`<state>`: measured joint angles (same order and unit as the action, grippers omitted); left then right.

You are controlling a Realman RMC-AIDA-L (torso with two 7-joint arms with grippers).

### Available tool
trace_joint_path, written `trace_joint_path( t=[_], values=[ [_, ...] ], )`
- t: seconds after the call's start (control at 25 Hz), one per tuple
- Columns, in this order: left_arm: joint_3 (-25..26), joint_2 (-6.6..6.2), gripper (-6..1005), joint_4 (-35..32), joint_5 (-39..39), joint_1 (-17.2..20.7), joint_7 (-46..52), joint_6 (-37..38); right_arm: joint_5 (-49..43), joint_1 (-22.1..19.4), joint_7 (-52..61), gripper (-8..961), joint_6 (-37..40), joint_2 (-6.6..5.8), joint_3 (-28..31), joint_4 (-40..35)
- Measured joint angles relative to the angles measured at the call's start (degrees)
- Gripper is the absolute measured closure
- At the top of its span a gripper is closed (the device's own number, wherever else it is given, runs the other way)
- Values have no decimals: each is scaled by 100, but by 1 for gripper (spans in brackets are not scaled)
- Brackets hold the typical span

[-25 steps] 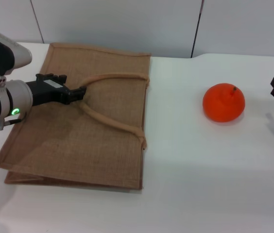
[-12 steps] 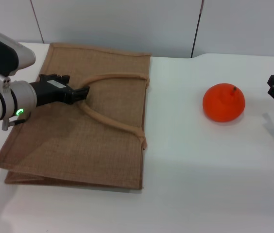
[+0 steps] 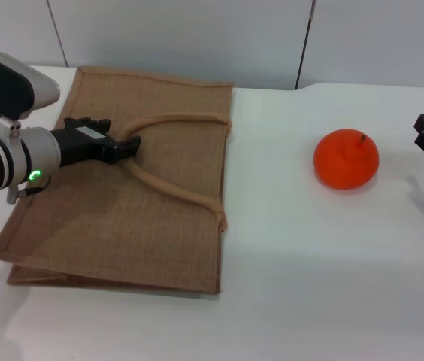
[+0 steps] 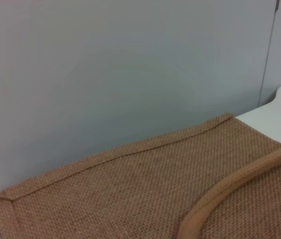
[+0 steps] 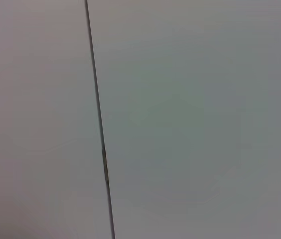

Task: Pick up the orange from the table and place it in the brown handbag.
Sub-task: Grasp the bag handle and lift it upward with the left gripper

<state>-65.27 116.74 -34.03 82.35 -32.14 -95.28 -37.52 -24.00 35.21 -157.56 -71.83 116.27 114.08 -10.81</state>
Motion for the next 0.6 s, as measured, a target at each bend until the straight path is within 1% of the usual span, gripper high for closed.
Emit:
trace_joint_path(
  t=[0.6],
  values=[
    [-3, -1, 295, 230, 4, -94, -45, 205, -5, -3, -1, 85, -7, 0, 0, 0]
  ],
)
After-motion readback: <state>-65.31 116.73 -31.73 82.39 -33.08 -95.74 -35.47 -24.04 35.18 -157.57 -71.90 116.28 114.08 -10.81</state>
